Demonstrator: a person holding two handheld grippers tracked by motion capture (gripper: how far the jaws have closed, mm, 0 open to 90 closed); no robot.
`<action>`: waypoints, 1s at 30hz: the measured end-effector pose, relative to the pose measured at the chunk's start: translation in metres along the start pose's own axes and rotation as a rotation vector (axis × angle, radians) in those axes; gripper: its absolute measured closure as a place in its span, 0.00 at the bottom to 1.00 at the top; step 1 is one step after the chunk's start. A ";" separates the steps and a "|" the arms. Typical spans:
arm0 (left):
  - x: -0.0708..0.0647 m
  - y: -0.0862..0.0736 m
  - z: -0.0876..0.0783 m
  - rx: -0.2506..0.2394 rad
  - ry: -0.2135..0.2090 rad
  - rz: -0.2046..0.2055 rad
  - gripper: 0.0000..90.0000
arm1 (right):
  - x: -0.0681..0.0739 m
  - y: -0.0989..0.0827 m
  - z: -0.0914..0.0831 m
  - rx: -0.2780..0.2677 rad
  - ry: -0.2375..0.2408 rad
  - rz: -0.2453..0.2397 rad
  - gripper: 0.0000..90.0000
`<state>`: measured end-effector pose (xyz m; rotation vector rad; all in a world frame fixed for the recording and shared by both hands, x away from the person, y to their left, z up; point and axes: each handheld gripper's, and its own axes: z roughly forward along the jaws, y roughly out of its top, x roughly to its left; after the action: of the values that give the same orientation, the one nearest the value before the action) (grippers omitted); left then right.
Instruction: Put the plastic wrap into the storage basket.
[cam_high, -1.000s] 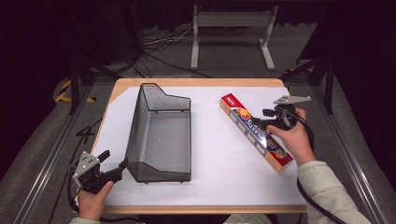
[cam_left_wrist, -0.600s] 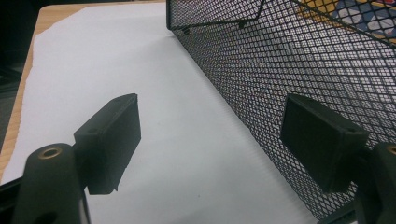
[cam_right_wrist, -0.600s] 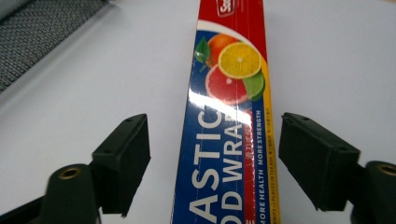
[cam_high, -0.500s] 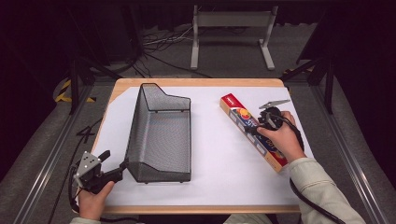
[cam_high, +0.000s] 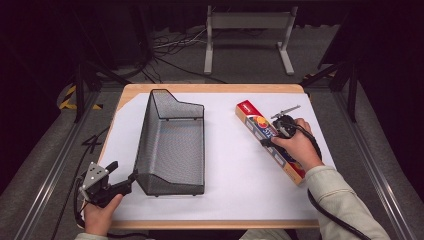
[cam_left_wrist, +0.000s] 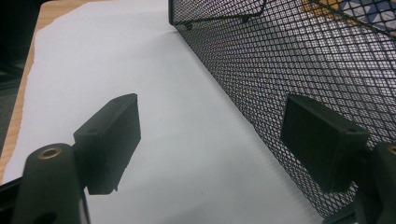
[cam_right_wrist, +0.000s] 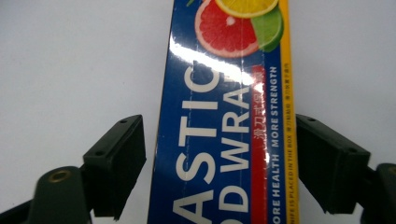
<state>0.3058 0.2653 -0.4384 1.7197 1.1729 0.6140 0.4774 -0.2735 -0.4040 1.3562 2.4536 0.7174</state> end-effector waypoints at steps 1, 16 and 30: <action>0.000 0.000 0.000 0.000 0.000 0.001 0.23 | 0.000 0.000 0.002 0.017 0.002 -0.003 0.26; 0.000 0.000 0.001 0.003 0.002 0.000 0.23 | 0.000 0.002 0.010 0.115 -0.030 0.074 0.40; 0.001 0.000 0.001 -0.002 0.006 -0.008 0.23 | 0.003 0.003 -0.006 0.063 -0.036 0.109 0.45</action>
<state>0.3068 0.2661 -0.4393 1.7115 1.1821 0.6155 0.4754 -0.2714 -0.3968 1.5222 2.4092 0.6390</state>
